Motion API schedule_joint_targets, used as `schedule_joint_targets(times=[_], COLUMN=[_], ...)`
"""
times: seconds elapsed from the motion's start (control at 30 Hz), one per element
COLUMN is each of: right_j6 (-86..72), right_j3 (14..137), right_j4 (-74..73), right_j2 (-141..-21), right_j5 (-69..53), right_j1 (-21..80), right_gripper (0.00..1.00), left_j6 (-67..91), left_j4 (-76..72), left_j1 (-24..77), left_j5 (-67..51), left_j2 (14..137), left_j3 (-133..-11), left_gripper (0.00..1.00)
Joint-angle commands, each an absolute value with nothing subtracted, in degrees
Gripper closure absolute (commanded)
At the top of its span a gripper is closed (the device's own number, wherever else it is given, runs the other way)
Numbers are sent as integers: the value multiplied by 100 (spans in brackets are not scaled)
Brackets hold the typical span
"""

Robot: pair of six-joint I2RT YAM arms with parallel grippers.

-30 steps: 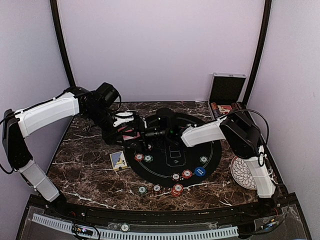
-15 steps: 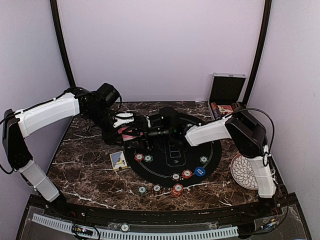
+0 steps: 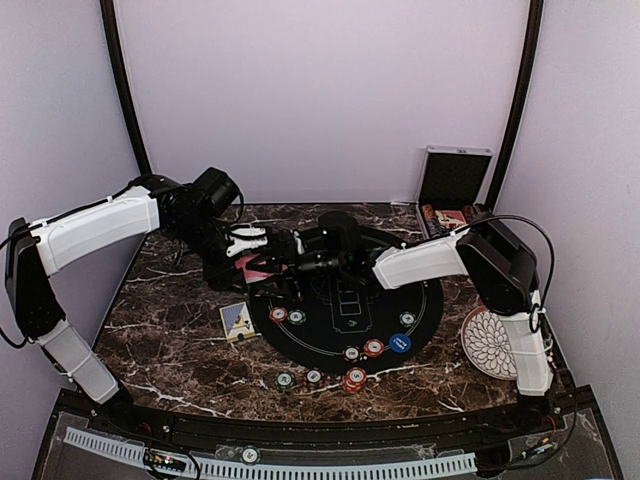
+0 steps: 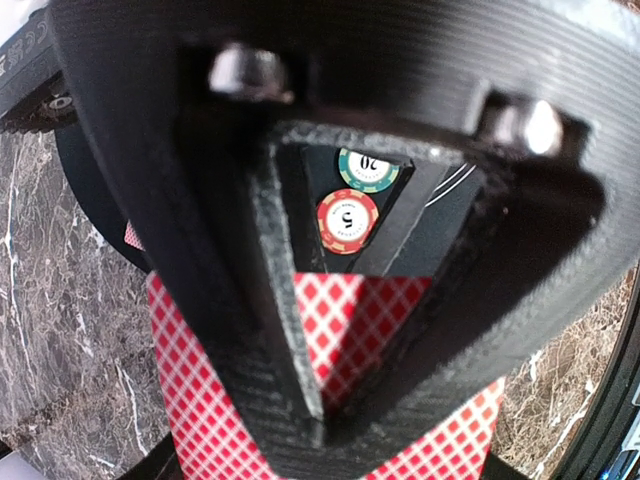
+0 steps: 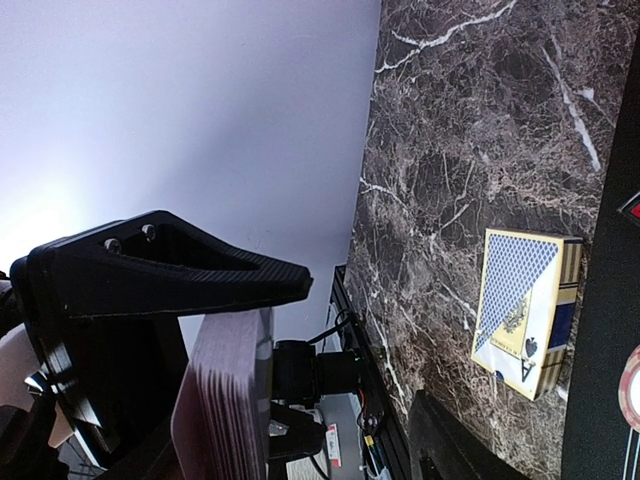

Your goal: Distribute texas hold em gaming equipment

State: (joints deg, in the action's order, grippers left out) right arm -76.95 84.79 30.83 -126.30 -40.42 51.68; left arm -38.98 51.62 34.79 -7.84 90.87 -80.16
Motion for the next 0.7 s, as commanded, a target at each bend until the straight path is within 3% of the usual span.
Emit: schedule_joint_targets(times=[0.0,0.4,0.67], right_j6=[-7593,-7914,-8062], right_j3=[8279,8099,7929], right_j4=[2844,3504,3724], right_j2=[-12401,-12111,-11936], right_j5=[-3990,-4228,-4297], right_j1=[5070,5027,4945], right_gripper=[33,37,57], left_j6=[-3969,-3910,-3915], left_j4=[5172,5092,5109], left_j1=[3479,3486,3486], left_j5=[-818,-837,-813], left_j2=[8884,8921,8974], left_j3=[-7977,-7922,-7934], left_gripper=[91,91,91])
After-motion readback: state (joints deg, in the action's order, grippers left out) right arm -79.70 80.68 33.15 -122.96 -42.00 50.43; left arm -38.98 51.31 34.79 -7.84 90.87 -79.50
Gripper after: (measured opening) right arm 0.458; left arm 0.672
